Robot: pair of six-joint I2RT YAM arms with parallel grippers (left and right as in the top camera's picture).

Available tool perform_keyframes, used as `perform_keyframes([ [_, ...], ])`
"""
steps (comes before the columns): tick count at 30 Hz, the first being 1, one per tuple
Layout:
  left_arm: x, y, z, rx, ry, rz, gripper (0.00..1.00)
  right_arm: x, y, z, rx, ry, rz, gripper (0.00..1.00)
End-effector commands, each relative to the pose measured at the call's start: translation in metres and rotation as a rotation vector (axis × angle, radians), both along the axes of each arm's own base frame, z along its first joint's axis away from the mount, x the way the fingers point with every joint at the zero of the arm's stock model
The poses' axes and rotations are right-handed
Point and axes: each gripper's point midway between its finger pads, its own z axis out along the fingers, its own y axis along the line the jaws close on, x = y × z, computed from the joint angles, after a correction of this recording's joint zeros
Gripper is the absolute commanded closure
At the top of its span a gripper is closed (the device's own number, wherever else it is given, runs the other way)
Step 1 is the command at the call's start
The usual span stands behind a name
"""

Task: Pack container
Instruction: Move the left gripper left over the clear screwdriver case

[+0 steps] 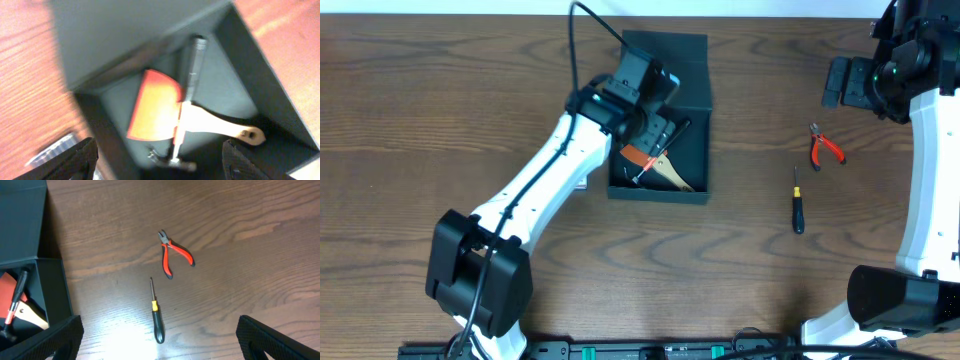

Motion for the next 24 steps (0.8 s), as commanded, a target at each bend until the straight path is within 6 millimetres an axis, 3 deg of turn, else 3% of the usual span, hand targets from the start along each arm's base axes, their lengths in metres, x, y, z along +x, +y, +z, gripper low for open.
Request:
perform_keyframes([
  [1, 0.020, 0.043, 0.012, 0.051, -0.016, 0.243, 0.22, -0.001, 0.001, 0.006, 0.005, -0.018, -0.008, 0.01],
  [10, 0.008, 0.146, -0.002, 0.087, 0.179, 0.633, 0.19, -0.001, 0.001, 0.006, 0.005, -0.018, -0.008, 0.01],
  [14, -0.002, 0.180, -0.008, 0.105, 0.243, 0.733, 0.17, -0.001, 0.001, 0.006, 0.005, -0.018, -0.008, 0.01],
  [18, -0.016, 0.193, -0.020, 0.124, 0.309, 0.772, 0.17, -0.001, 0.001, 0.006, 0.005, -0.018, -0.008, 0.01],
  [24, -0.028, 0.183, -0.048, 0.138, 0.352, 0.744, 0.17, -0.001, 0.001, 0.006, 0.005, -0.018, -0.008, 0.01],
])
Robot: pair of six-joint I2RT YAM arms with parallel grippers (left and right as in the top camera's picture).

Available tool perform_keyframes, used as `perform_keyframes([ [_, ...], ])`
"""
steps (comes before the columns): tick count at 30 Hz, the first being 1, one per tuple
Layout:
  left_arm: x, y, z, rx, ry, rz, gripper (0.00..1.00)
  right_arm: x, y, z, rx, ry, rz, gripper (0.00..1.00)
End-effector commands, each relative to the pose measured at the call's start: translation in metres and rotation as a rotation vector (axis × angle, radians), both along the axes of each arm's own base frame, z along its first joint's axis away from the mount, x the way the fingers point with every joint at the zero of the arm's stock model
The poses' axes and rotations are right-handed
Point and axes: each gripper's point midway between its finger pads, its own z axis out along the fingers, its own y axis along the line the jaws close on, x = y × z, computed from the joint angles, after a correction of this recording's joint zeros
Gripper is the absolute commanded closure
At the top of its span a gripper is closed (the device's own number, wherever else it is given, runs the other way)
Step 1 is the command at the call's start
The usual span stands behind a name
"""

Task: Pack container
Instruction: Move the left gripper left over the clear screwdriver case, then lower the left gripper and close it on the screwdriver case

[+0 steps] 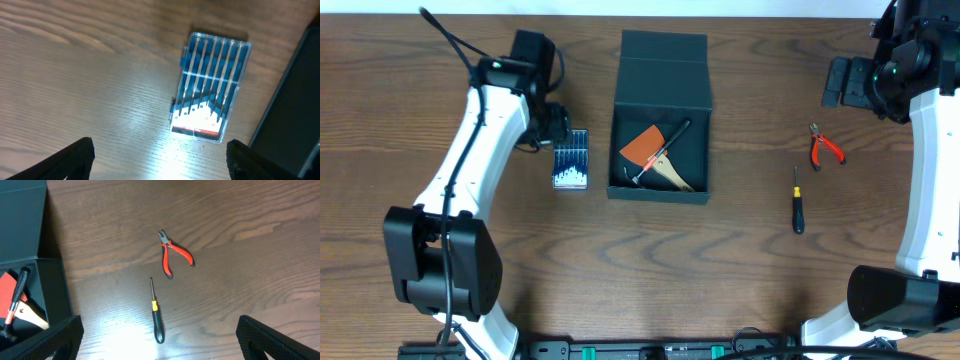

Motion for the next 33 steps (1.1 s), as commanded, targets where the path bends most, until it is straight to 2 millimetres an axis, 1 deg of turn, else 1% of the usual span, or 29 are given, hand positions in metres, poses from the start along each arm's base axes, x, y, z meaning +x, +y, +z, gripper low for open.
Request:
perform_keyframes([
  [1, -0.010, -0.006, -0.020, 0.001, 0.041, -0.001, 0.17, -0.001, 0.001, 0.006, 0.006, -0.018, -0.008, 0.01],
  [7, -0.016, -0.022, -0.045, -0.056, 0.050, -0.043, 0.17, -0.001, 0.001, 0.006, 0.006, -0.018, -0.008, 0.01],
  [11, -0.018, -0.034, -0.057, -0.108, 0.048, -0.078, 0.18, -0.001, 0.001, 0.006, 0.006, -0.018, -0.008, 0.01],
  [15, -0.019, -0.046, -0.065, -0.134, 0.039, -0.139, 0.18, -0.001, 0.001, 0.006, 0.006, -0.018, -0.008, 0.01],
  [21, -0.016, -0.060, -0.067, -0.132, 0.017, -0.212, 0.17, -0.001, 0.001, 0.006, 0.006, -0.018, -0.008, 0.01],
  [25, -0.018, -0.062, -0.078, -0.127, 0.041, -0.217, 0.17, -0.001, 0.001, 0.006, 0.006, -0.018, -0.008, 0.01],
  [33, -0.026, -0.059, -0.115, -0.106, 0.138, -0.233, 0.17, -0.001, 0.001, 0.006, 0.006, -0.018, -0.008, 0.01],
])
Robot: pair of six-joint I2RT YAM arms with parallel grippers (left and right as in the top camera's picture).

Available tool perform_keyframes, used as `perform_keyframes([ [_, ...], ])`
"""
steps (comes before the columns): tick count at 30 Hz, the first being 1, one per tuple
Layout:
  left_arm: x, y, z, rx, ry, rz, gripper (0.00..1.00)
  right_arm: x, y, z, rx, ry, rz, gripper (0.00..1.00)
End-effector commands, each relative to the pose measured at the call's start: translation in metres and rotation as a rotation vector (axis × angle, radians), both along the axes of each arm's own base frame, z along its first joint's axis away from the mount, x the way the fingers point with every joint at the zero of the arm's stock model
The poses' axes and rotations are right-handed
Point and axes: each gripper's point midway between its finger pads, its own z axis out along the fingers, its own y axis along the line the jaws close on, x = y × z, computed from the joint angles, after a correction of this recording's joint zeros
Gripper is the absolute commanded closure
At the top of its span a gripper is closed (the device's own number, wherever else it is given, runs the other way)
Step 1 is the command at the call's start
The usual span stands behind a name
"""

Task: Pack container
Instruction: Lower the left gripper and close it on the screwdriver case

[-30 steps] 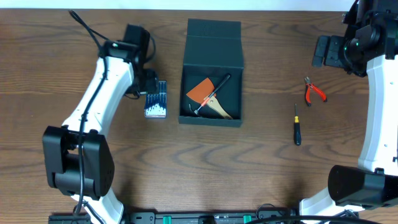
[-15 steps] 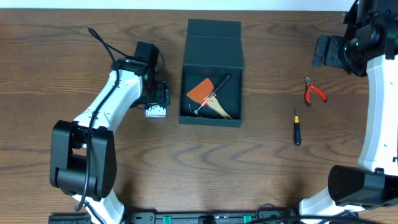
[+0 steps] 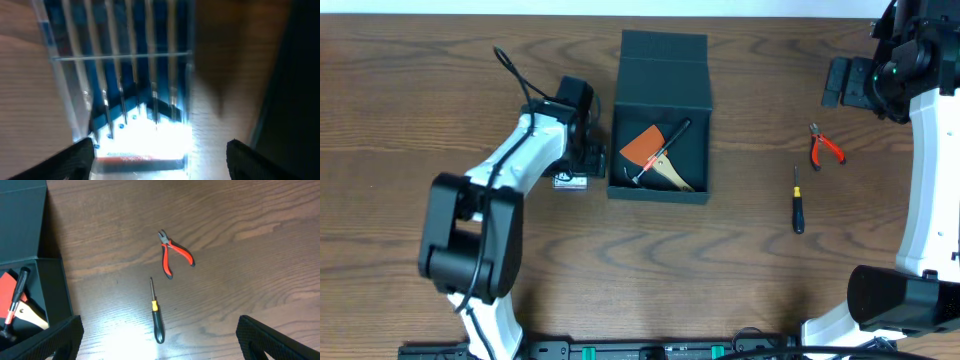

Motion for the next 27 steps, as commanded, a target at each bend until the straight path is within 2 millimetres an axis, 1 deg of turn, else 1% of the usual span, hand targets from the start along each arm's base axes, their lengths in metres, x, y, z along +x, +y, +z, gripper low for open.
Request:
perform_keyframes([
  [1, -0.005, 0.000, -0.015, 0.000, 0.040, -0.020, 0.17, -0.001, 0.001, 0.006, 0.005, -0.018, -0.008, 0.01],
  [4, -0.002, 0.000, -0.016, 0.001, 0.031, -0.018, 0.18, -0.001, 0.001, 0.006, 0.005, -0.018, -0.008, 0.01],
  [12, 0.004, -0.002, -0.007, -0.003, 0.017, -0.014, 0.17, -0.001, 0.001, 0.006, 0.005, -0.018, -0.008, 0.01],
  [15, 0.010, -0.004, 0.000, -0.009, -0.001, -0.015, 0.17, -0.001, 0.001, 0.006, 0.005, -0.018, -0.008, 0.01],
  [24, 0.026, -0.008, 0.033, -0.030, -0.073, -0.015, 0.17, -0.001, 0.001, 0.006, 0.005, -0.018, -0.008, 0.01],
  [27, 0.028, -0.006, 0.035, -0.028, -0.083, -0.010, 0.17, -0.001, 0.001, 0.006, 0.005, -0.018, -0.008, 0.01],
])
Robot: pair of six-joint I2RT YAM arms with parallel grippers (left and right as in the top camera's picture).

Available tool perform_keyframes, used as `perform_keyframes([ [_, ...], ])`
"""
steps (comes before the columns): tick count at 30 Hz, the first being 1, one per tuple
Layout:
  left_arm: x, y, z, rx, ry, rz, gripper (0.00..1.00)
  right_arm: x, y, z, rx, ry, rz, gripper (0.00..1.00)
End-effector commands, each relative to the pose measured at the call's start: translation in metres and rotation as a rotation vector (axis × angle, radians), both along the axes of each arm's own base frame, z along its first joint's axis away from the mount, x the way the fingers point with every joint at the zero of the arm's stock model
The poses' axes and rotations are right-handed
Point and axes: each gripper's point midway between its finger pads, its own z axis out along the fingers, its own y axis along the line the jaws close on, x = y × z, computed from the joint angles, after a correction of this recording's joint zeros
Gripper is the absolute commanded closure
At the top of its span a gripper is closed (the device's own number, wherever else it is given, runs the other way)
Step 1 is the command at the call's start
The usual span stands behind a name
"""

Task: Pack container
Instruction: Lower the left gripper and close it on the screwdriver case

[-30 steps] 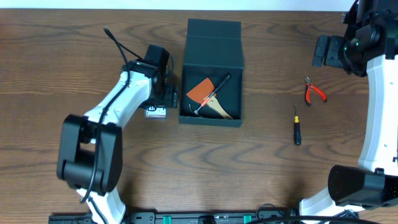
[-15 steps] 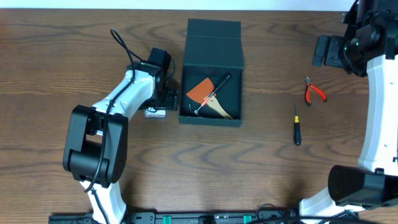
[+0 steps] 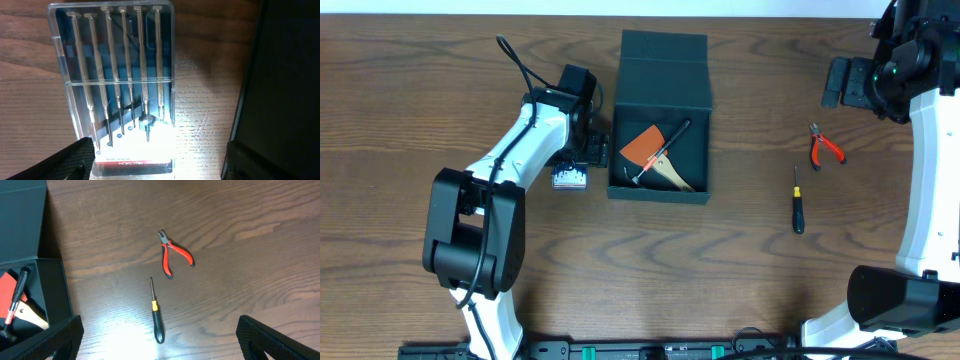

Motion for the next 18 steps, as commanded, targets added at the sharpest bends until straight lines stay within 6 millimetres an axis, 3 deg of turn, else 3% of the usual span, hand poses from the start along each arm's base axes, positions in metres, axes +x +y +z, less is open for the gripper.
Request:
perform_keyframes([
  [1, 0.009, 0.003, 0.016, -0.004, -0.045, -0.004, 0.17, -0.001, 0.001, 0.006, 0.006, -0.018, -0.008, 0.01],
  [8, 0.014, 0.023, 0.016, 0.070, -0.066, 0.069, 0.17, -0.001, 0.001, 0.006, 0.006, -0.018, -0.008, 0.01],
  [18, 0.023, 0.022, 0.018, 0.064, -0.101, 0.073, 0.18, -0.001, 0.001, 0.006, 0.006, -0.018, -0.008, 0.01],
])
